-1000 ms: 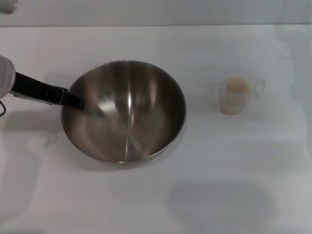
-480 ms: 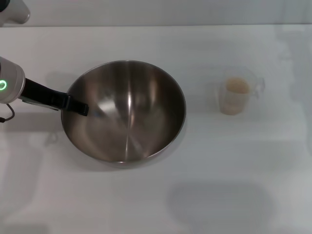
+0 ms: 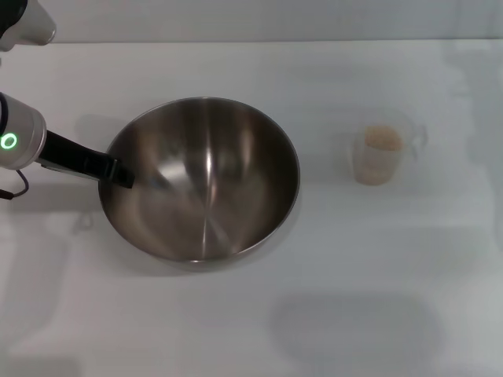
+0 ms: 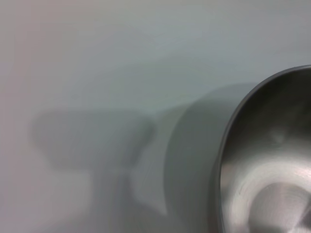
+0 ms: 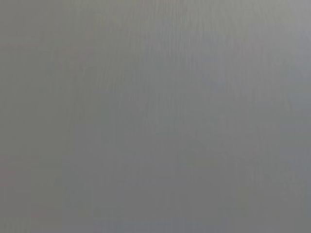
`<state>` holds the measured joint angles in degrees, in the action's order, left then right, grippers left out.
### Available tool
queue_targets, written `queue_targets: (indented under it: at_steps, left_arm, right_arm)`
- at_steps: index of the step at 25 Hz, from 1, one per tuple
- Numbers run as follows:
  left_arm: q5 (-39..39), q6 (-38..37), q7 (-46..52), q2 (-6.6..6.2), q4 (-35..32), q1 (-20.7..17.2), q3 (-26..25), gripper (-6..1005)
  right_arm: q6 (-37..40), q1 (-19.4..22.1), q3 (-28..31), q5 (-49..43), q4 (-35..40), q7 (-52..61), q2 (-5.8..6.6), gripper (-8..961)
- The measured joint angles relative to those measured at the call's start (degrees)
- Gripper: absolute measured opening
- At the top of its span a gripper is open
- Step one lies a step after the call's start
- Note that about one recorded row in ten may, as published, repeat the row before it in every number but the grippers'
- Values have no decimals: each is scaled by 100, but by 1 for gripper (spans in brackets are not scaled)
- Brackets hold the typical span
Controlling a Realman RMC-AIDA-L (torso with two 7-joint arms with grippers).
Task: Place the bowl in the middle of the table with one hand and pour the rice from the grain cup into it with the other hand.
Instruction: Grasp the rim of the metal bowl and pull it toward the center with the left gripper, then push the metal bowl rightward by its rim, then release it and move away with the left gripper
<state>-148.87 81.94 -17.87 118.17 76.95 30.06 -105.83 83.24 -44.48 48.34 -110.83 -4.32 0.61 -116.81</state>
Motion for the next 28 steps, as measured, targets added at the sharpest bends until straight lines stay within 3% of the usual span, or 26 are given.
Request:
queue_targets:
  at_steps: [14,28]
  left_arm:
    - [115,10,-26,7,-112,70,-241,110]
    - [608,42,-116,-3,-117,249,-378,36]
  right_arm:
    - [-1,0,0,1,1,0,0,573]
    - [-1,3,0,1,1,0,0,573]
